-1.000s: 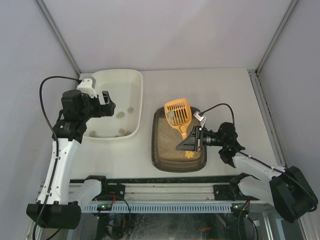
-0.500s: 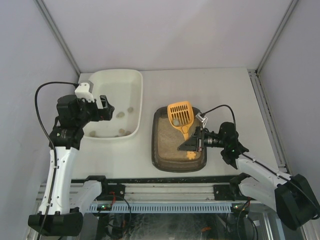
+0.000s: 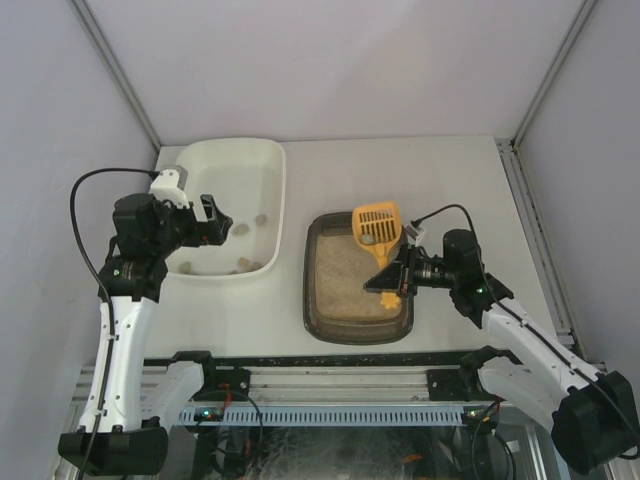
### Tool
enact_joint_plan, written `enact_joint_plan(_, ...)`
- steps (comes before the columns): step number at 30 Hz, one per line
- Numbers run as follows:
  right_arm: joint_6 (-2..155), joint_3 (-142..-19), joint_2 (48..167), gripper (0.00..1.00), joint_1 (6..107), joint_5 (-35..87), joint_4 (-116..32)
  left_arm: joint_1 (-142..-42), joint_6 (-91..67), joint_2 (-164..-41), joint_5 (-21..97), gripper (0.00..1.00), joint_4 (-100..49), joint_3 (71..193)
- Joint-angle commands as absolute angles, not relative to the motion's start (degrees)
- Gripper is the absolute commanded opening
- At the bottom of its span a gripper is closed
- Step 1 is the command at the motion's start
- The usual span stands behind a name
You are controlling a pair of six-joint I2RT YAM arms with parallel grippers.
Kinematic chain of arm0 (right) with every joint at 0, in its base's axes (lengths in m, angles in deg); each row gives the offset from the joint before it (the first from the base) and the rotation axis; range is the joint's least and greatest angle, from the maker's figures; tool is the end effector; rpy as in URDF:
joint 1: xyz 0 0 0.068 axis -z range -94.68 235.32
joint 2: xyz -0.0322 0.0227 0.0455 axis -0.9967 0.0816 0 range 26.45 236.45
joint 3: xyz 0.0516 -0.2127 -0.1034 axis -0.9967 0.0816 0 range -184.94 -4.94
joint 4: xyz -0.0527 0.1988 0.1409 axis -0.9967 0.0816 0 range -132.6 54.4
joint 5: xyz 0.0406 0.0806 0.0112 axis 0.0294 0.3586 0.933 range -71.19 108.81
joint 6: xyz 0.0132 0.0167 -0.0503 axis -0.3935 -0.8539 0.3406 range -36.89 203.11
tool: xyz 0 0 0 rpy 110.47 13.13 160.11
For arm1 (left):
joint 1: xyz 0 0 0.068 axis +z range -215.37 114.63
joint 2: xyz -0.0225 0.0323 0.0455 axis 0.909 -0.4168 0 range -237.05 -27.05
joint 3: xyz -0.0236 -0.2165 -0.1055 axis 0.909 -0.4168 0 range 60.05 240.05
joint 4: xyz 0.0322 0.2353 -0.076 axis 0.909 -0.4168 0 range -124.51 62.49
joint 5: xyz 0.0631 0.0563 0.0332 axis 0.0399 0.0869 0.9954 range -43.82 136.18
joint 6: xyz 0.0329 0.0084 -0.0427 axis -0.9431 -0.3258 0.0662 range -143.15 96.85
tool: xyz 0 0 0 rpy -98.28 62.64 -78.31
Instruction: Clean the litter box
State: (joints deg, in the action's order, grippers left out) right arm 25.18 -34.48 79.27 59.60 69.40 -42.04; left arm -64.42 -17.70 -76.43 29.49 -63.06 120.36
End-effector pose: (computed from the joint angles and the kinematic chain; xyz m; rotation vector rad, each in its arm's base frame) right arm 0.1729 0.1147 0.2225 -0.0405 2.3040 1.7323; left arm 0.1846 -0.0074 0.3472 0.0760 1.9958 -0.3416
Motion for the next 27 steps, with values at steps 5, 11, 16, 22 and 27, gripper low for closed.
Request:
enact_joint_plan(5,23.4,-32.0,76.6,0.0,63.3,69.4,-42.1,-63.5,-17.7,-76.6,30.5,1.0,-63.0,119.5)
enact_joint_plan(11,24.5,-32.4,79.5,0.0,61.8,70.1,-43.1,-62.4,-17.0,-76.4,30.0,1.0,-62.3,119.1)
enact_joint_plan(16,23.0,-32.6,80.5,0.0,60.0,68.5,-46.2,-60.9,-16.6,-76.4,29.4,1.0,-62.7,119.7)
enact_joint_plan(22,29.9,-38.4,85.3,0.0,58.9,66.3,-39.6,-56.4,-19.1,-83.2,29.7,1.0,-68.7,126.7)
enact_joint_plan(27,40.4,-57.6,99.2,0.0,52.8,64.5,-28.9,-51.4,-19.5,-91.2,27.9,1.0,-74.0,136.4)
